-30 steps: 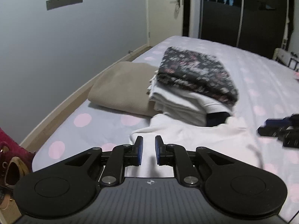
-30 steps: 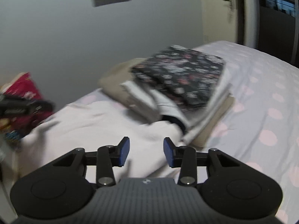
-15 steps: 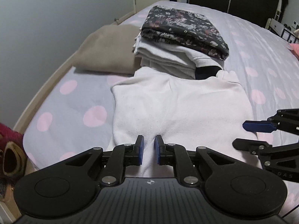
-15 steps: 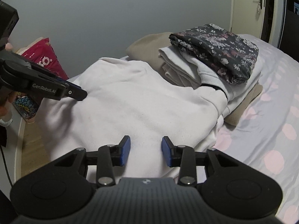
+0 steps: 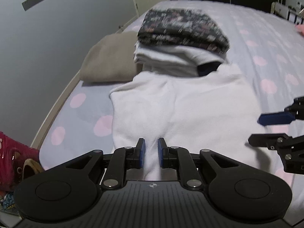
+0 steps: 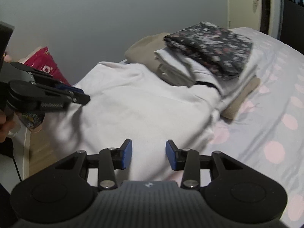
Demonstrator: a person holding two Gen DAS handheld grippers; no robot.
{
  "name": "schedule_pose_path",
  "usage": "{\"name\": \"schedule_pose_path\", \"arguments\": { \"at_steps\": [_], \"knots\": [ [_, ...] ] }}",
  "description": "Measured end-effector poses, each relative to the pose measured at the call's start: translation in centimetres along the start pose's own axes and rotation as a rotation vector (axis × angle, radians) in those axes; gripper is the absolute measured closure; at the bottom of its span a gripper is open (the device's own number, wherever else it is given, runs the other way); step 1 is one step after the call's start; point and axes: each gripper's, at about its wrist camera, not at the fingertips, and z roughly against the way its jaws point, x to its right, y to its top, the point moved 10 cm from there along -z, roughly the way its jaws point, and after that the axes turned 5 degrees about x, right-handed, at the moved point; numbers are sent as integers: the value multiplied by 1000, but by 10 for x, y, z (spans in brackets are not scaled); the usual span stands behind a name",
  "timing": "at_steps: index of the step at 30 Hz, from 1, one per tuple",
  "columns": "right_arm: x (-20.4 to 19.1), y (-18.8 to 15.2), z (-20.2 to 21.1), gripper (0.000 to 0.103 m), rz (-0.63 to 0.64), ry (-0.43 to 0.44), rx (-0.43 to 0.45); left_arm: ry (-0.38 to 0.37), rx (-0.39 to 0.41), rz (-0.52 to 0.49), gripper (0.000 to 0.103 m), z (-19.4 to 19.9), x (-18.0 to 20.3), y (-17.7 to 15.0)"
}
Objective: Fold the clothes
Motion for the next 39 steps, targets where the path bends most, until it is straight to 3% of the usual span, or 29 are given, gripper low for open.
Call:
{"name": "schedule_pose_path", "arguments": {
  "at_steps": [5, 8, 10, 16, 18, 26, 33, 39],
  "knots": [
    [28, -8, 34, 47, -82, -21, 19, -74, 69, 112, 82, 30, 9, 21],
    [42, -13, 55, 41, -112, -48, 32, -93, 120, 140, 70, 51, 21, 33],
    [49, -15, 70, 38, -134, -52, 54, -85, 171, 152, 59, 67, 30, 38],
    [50, -15, 116, 33, -119, -67, 149, -67, 305, 248, 51, 107, 63, 24],
    [45, -16, 130, 26, -81, -73, 180, -48, 310, 300, 51, 113, 73, 10],
    [26, -36, 164, 25, 9, -90, 270, 71, 320, 459, 49, 123, 96, -39],
    [17, -69, 159, 25, 13, -81, 260, 194, 319, 400, 35, 123, 116, -70],
    [9, -81, 154, 25, 44, -66, 243, 208, 280, 402, 35, 119, 121, -91]
  ]
}}
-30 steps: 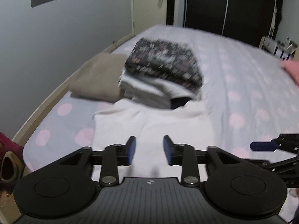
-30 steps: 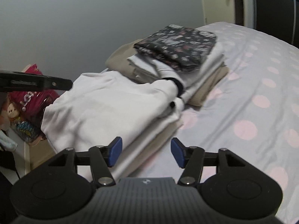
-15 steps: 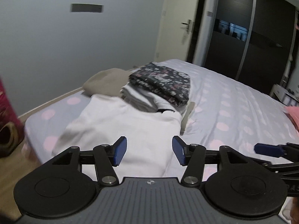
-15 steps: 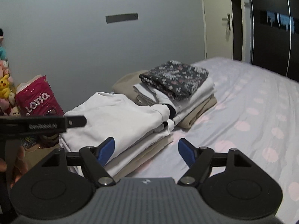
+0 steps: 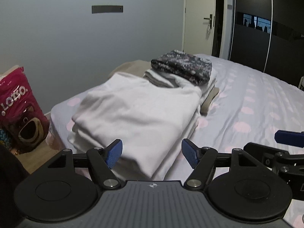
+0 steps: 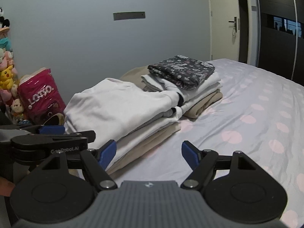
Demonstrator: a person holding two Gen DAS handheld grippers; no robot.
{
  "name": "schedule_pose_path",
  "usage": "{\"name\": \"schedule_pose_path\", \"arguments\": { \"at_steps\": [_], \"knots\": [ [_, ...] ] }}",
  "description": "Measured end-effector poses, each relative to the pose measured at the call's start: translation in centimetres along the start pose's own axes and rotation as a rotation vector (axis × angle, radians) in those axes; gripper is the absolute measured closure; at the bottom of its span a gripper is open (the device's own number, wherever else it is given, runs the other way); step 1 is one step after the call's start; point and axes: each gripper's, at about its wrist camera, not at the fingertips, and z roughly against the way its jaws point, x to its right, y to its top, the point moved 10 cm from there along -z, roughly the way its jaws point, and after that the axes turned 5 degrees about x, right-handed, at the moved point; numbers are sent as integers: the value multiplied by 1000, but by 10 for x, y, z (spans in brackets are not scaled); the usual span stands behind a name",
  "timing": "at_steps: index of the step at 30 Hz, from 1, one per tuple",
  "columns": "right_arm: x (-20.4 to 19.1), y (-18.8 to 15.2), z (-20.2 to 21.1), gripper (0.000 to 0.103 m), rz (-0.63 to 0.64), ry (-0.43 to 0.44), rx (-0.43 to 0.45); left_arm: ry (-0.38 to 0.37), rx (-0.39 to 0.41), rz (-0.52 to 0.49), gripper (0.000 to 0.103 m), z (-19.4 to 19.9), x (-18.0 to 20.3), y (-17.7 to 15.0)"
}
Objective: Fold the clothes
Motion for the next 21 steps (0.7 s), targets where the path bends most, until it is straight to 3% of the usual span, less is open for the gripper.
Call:
{"name": "schedule_pose_path", "arguments": {
  "at_steps": [8, 13, 21],
  "knots": [
    [-11, -8, -7, 25, 25, 25, -18, 35, 7, -5, 28, 7, -5, -11],
    [-15, -11, -9, 25, 29, 27, -22, 102, 44, -51, 28, 10, -5, -8],
    [-14, -13, -10, 25, 11, 31, -24, 74, 16, -11, 28, 8, -7, -11]
  ]
}}
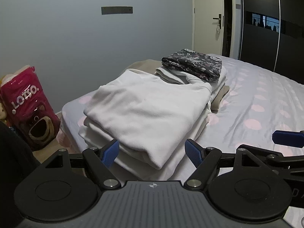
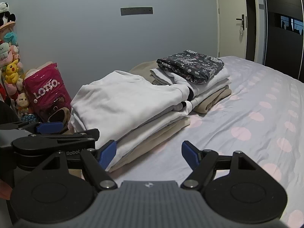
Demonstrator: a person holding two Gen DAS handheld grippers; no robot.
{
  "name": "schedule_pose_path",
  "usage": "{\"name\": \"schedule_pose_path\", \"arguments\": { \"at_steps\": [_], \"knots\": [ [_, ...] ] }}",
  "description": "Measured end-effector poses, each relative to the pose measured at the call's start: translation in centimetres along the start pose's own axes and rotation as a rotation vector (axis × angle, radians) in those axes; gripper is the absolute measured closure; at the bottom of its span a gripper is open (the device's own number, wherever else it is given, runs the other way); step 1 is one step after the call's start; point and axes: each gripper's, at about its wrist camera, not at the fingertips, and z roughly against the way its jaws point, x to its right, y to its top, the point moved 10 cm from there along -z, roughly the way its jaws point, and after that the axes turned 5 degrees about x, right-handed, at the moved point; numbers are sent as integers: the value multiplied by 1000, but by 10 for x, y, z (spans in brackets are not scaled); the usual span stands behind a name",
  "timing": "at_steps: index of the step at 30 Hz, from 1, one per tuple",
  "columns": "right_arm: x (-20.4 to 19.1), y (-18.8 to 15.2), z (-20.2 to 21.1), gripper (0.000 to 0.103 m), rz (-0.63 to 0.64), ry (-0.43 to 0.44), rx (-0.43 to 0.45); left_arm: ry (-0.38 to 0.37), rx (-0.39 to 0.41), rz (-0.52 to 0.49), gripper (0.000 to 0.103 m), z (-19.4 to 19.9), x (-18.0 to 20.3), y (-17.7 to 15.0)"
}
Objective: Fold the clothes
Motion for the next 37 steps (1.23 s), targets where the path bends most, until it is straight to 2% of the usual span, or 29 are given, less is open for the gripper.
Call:
{"name": "schedule_pose_path", "arguments": {
  "at_steps": [18, 37],
  "knots": [
    [0, -5, -5, 25, -2, -11, -15, 0, -63, 27, 28, -6, -2, -11],
    [-1, -7, -7, 25, -25, -1, -22, 19, -54, 21, 28, -3, -4, -11]
  ]
}}
